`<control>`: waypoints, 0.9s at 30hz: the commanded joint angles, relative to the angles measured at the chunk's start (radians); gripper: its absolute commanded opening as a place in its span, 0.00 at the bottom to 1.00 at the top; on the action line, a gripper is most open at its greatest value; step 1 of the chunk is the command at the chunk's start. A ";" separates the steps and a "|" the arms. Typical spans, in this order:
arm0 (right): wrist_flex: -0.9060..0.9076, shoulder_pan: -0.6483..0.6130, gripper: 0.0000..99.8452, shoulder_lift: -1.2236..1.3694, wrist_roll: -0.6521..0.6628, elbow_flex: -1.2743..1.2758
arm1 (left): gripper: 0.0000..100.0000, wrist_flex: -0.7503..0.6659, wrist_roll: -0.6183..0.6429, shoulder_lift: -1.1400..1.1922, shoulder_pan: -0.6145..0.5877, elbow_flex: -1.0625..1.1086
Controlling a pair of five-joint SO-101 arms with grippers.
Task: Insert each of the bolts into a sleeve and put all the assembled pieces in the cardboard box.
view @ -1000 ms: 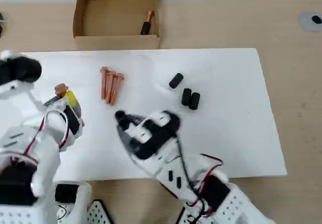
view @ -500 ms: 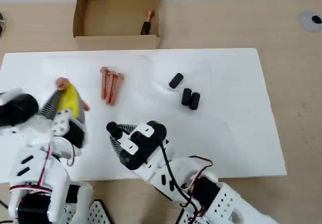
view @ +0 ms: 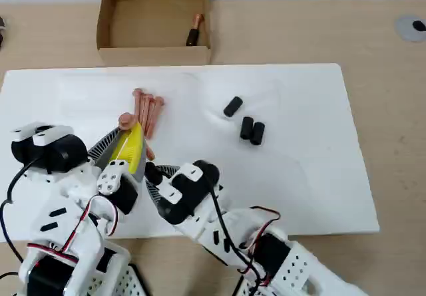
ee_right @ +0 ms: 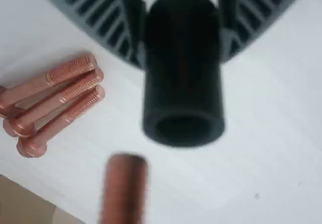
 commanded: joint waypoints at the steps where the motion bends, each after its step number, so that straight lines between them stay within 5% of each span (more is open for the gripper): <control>1: -0.025 -0.007 0.01 -0.015 0.002 -0.004 | 0.01 0.055 0.009 -0.012 0.011 -0.048; 8: -0.025 -0.007 0.01 -0.015 0.002 -0.002 | 0.01 0.176 0.044 -0.007 0.014 -0.173; 27: -0.025 -0.007 0.01 -0.015 0.002 -0.004 | 0.01 0.192 0.051 -0.007 0.017 -0.161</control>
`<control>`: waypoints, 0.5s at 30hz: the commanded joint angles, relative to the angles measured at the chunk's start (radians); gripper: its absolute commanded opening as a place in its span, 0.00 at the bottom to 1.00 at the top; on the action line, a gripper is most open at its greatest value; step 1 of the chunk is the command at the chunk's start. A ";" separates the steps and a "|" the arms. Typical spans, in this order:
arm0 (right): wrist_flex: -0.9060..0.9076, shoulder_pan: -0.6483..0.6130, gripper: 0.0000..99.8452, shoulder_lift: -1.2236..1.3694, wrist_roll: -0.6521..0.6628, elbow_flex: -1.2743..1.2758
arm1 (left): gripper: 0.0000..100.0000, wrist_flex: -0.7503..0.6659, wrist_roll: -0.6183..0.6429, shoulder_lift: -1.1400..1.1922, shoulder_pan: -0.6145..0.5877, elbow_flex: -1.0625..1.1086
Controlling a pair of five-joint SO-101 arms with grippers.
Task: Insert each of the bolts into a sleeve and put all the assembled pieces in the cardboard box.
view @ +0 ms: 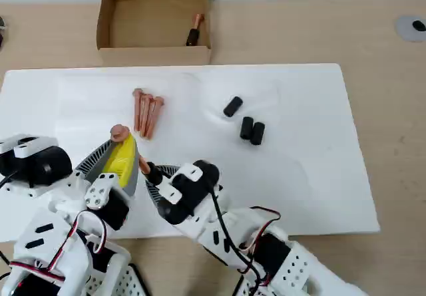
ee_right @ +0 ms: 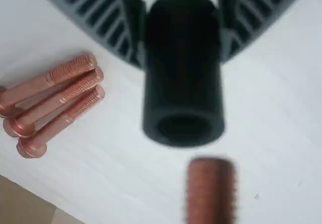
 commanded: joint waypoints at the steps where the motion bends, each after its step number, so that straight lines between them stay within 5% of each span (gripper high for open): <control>1: -0.025 -0.005 0.01 -0.015 0.002 -0.004 | 0.01 0.020 0.005 0.004 0.012 -0.021; 15: -0.026 -0.005 0.01 -0.015 0.002 -0.030 | 0.01 0.051 0.005 -0.001 0.012 -0.020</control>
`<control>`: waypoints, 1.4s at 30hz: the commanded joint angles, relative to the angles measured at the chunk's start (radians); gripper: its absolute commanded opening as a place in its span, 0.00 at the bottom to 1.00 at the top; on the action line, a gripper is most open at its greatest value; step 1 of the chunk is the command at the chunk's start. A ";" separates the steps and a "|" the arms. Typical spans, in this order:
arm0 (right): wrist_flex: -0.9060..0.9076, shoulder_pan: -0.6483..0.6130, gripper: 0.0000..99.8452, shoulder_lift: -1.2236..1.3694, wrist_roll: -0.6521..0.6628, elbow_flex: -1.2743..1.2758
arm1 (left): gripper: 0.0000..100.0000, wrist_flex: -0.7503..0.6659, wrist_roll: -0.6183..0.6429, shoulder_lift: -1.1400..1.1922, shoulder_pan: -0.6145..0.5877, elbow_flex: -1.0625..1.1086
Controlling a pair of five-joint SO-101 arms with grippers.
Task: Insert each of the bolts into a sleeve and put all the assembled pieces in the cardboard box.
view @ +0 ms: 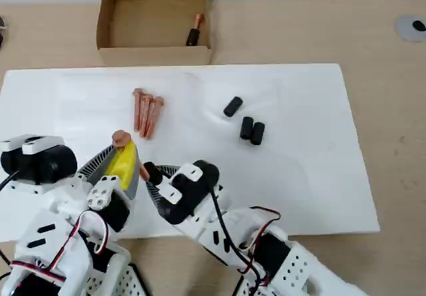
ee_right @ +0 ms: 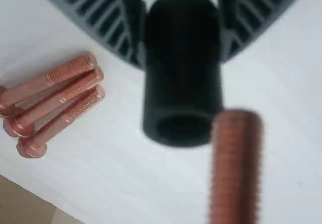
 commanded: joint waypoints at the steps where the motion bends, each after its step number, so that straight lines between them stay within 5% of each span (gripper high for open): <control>1: -0.026 -0.005 0.01 -0.015 0.002 -0.030 | 0.01 -0.032 0.005 -0.001 0.012 -0.020; 26: -0.025 0.067 0.01 -0.015 0.002 -0.031 | 0.01 -0.163 0.081 -0.004 -0.068 0.121; 34: -0.025 0.067 0.01 -0.015 0.002 -0.033 | 0.01 -0.141 0.061 -0.002 0.103 0.124; 42: -0.026 0.068 0.01 -0.015 0.002 -0.056 | 0.01 -0.129 -0.035 -0.004 0.129 0.150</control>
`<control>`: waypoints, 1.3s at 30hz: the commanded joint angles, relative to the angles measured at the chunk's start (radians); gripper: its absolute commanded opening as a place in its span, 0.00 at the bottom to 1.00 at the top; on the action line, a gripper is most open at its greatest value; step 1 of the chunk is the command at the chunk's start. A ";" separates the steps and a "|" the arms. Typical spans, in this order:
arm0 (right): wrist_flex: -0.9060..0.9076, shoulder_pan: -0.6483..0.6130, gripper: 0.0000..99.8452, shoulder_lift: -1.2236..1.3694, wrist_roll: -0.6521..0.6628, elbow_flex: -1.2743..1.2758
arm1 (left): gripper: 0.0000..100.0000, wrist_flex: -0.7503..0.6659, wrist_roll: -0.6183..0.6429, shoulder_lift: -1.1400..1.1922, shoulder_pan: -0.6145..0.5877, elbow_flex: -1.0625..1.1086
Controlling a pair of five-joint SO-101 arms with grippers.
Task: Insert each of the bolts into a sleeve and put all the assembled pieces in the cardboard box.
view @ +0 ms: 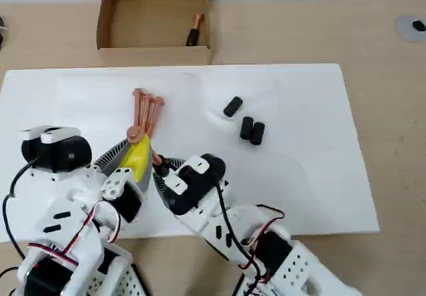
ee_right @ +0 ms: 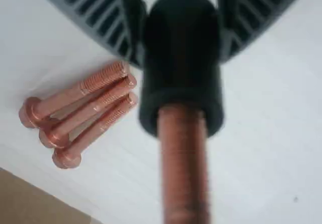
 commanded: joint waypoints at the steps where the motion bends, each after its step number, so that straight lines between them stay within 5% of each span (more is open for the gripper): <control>1: -0.028 0.008 0.01 -0.015 0.003 -0.070 | 0.01 0.020 -0.064 -0.002 0.043 0.003; 15: -0.028 0.008 0.01 -0.015 0.005 -0.097 | 0.01 0.035 -0.407 -0.002 0.034 -0.003; 25: -0.026 0.081 0.01 -0.015 0.005 -0.102 | 0.01 0.222 -0.704 -0.001 -0.081 -0.138; 39: -0.023 0.082 0.01 -0.015 0.005 -0.139 | 0.01 0.272 -0.736 0.005 -0.124 -0.196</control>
